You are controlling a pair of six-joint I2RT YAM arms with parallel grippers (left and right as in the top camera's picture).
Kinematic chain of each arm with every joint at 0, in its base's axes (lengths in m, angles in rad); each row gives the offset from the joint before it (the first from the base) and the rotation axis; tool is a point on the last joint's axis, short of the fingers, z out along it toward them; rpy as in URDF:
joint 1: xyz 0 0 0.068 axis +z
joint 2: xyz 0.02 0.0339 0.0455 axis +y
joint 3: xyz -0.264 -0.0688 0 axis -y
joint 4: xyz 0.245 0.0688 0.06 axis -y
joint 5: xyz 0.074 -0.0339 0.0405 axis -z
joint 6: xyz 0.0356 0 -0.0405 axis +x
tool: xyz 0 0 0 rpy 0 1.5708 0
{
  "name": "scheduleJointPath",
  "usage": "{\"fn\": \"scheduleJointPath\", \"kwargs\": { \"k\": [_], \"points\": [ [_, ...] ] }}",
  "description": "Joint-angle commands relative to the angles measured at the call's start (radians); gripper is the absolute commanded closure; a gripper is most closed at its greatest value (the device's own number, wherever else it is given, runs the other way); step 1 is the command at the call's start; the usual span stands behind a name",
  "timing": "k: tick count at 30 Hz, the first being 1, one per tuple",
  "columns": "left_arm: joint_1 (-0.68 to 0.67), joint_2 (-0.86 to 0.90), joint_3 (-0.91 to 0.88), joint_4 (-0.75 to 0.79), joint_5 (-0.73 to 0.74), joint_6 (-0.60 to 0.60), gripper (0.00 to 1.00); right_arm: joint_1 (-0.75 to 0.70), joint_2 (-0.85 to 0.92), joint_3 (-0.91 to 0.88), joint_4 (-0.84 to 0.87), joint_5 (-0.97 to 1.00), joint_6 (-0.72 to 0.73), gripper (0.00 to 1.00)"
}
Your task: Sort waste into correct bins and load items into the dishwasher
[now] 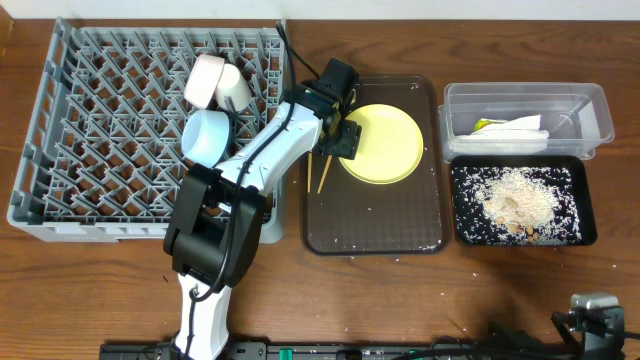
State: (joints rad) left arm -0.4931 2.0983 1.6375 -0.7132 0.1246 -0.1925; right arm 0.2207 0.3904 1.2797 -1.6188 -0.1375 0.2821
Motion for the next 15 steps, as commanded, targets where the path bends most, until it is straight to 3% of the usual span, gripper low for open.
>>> {"fn": "scheduleJointPath", "kwargs": {
  "k": [1,15],
  "points": [
    [-0.005,-0.003,-0.011,0.005,0.006,-0.095,0.28,-0.013,0.0,0.0,-0.001,0.006,0.009,0.01],
    [-0.024,0.066,-0.011,-0.008,0.024,-0.331,0.34,-0.013,0.0,0.0,-0.001,0.006,0.009,0.01]
  ]
}}
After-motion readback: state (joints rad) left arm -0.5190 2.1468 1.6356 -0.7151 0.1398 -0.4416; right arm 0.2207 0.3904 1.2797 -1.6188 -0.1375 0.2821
